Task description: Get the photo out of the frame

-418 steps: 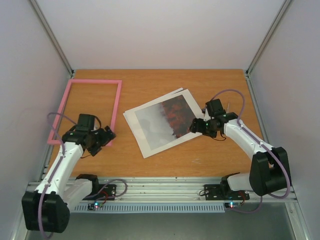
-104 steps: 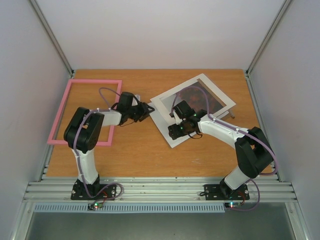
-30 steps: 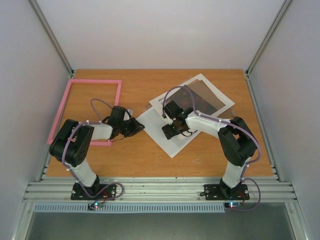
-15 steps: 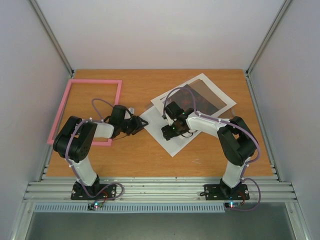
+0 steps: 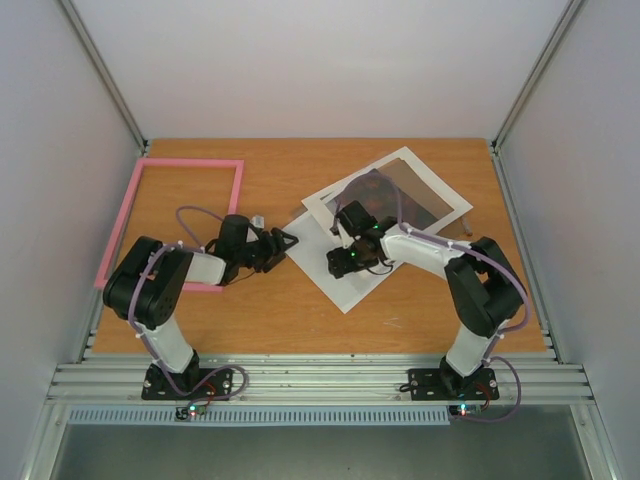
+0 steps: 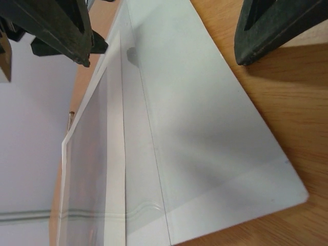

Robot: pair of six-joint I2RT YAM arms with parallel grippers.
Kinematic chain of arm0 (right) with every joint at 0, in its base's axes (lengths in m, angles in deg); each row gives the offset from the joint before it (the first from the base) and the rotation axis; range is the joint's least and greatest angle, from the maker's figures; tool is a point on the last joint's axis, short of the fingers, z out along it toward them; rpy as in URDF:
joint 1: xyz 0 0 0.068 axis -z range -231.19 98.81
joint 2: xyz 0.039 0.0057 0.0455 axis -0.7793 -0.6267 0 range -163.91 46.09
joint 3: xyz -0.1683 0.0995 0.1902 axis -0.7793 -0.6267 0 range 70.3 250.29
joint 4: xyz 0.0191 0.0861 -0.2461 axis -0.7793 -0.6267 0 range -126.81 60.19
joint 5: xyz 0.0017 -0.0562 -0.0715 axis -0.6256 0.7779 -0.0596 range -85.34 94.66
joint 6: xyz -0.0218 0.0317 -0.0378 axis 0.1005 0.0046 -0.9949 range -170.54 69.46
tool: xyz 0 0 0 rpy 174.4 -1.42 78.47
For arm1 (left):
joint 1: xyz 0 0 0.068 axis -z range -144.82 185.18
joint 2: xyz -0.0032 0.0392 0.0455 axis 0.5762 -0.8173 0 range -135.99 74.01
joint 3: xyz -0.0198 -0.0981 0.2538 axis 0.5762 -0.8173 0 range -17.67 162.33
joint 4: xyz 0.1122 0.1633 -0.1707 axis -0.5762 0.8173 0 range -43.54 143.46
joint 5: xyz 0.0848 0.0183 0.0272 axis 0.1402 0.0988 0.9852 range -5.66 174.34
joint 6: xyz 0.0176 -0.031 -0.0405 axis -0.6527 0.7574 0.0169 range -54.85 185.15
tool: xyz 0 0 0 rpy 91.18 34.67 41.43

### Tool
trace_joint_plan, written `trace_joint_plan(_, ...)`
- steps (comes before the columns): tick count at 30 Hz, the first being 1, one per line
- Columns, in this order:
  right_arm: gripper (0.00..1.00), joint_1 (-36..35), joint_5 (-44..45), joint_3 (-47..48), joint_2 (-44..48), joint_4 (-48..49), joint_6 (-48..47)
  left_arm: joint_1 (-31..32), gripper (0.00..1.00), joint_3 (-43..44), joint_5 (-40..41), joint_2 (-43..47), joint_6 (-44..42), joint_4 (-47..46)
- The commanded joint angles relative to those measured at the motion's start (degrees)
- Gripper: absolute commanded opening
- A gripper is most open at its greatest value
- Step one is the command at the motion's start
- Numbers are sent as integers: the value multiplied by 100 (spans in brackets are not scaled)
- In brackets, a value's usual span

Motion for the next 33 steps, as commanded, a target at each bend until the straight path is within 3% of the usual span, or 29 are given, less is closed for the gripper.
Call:
trace_joint_plan(1, 75, 202, -191, -215, 591, 53, 229, -51, 78, -271, 576, 143, 217, 393)
trace_joint_plan(7, 75, 482, -453, -813, 1124, 74, 568, -24, 85, -528, 736, 201, 738, 117)
trace_joint_plan(16, 76, 545, -498, -1140, 1226, 295, 711, 39, 94, -575, 642, -606, 1481, -797)
trace_joint_plan(33, 76, 540, -768, -1082, 1062, 493, 530, 177, 91, -481, 627, -689, 1287, -2103)
